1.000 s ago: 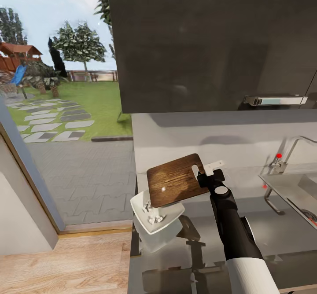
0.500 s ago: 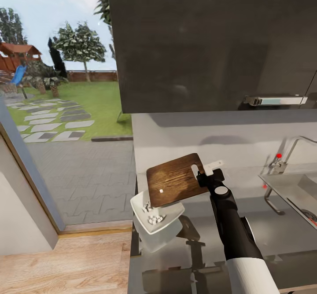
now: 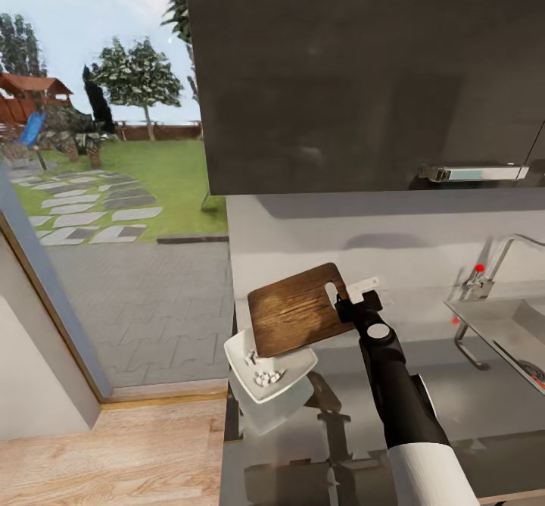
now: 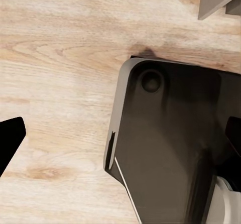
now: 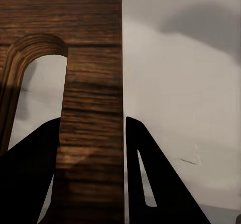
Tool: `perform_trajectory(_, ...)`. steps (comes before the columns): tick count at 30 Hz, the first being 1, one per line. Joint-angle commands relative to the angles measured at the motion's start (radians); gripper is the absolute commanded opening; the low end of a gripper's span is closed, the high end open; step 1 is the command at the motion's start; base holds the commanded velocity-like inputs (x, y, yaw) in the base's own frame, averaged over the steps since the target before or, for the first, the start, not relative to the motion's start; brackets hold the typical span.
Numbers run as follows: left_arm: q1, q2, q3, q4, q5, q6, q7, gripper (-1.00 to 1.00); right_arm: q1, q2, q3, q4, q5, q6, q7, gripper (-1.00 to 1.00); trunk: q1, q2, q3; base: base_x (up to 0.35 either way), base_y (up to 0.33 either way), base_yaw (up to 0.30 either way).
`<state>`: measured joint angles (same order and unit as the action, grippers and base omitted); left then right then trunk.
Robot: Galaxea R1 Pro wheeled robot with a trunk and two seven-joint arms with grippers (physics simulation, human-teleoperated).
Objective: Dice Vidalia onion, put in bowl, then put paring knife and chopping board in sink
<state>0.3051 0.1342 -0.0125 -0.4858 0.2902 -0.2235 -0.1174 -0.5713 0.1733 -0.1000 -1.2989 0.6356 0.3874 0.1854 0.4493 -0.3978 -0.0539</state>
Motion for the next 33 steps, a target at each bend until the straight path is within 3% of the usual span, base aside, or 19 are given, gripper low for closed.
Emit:
perform_trajectory(1, 0.000, 0.000, -0.001, -0.001, 0.010, 0.000, -0.005, 1.00, -0.001, 0.001, -0.003, -0.001, 0.010, 0.002, 0.009, -1.00, 0.001, -0.002, -0.002, 0.000, 0.000, 0.000)
perform_trajectory(11, 0.000, 0.000, -0.001, 0.000, 0.010, 0.000, -0.005, 1.00, -0.001, 0.001, -0.004, -0.001, 0.005, -0.029, 0.011, -1.00, 0.001, -0.002, -0.002, 0.000, 0.000, 0.000)
perform_trajectory(17, 0.000, 0.000, -0.001, 0.000, 0.010, 0.000, -0.005, 1.00, -0.001, 0.001, -0.007, -0.003, -0.100, -0.025, 0.010, -1.00, 0.001, -0.002, -0.002, 0.000, 0.000, 0.000)
perform_trajectory(27, 0.000, 0.000, -0.001, 0.000, 0.010, 0.000, -0.005, 1.00, -0.001, 0.001, -0.008, -0.012, -0.140, 0.009, 0.012, -1.00, 0.001, -0.002, -0.002, 0.000, 0.000, 0.000)
perform_trajectory(33, 0.000, 0.000, -0.001, 0.001, 0.010, 0.000, -0.005, 1.00, -0.001, 0.001, -0.011, -0.017, -0.215, 0.086, 0.012, -1.00, 0.001, -0.002, -0.002, 0.000, -0.008, 0.000)
